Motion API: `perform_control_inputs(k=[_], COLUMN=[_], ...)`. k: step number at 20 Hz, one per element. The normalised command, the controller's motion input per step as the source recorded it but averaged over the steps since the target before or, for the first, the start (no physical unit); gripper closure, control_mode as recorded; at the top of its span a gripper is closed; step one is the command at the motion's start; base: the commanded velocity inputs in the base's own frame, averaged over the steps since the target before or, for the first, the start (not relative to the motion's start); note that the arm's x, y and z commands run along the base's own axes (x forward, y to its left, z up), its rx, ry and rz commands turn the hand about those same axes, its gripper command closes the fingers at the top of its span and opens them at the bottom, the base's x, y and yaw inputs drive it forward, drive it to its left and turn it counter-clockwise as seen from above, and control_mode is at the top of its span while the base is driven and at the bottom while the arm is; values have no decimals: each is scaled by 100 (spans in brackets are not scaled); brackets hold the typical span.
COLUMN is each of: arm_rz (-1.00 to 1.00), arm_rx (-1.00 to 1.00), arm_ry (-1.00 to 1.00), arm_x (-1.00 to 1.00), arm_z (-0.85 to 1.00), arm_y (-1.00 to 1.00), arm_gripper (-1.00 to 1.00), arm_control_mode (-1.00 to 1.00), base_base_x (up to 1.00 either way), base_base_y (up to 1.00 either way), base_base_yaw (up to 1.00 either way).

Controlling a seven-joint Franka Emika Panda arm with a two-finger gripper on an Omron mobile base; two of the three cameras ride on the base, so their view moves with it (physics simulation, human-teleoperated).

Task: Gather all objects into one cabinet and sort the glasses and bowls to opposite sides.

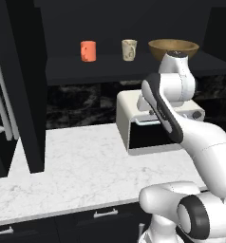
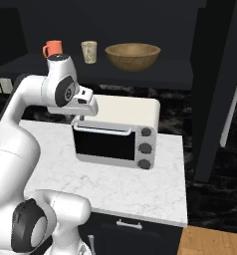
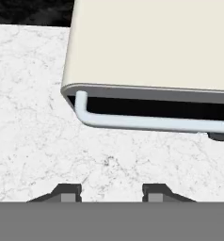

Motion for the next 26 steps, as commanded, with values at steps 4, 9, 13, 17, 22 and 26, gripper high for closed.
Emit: perform_control_inputs(k=[4,9,13,17,22,26], arm_rz=[0,-1,0,-3,-6,-1], arm_rx=[0,-1,-7,0,0,9], arm_ry=[-9,-44,-59,-55,-30,-15], arm_x=[-27,-70,-83,-69,-31,-13], arm_z=[-3,0,0,2,40,86], arm_y=[0,0,0,0,-5,-1], arm_gripper=[-100,-100,-100,-100,-100,-100], arm_control_mode=[-100,-100,-100,-100,-100,-100], base_base_x=[0,0,0,0,0,0], base_base_y=[0,0,0,0,0,0], base_base_yaw=[0,0,0,0,0,0])
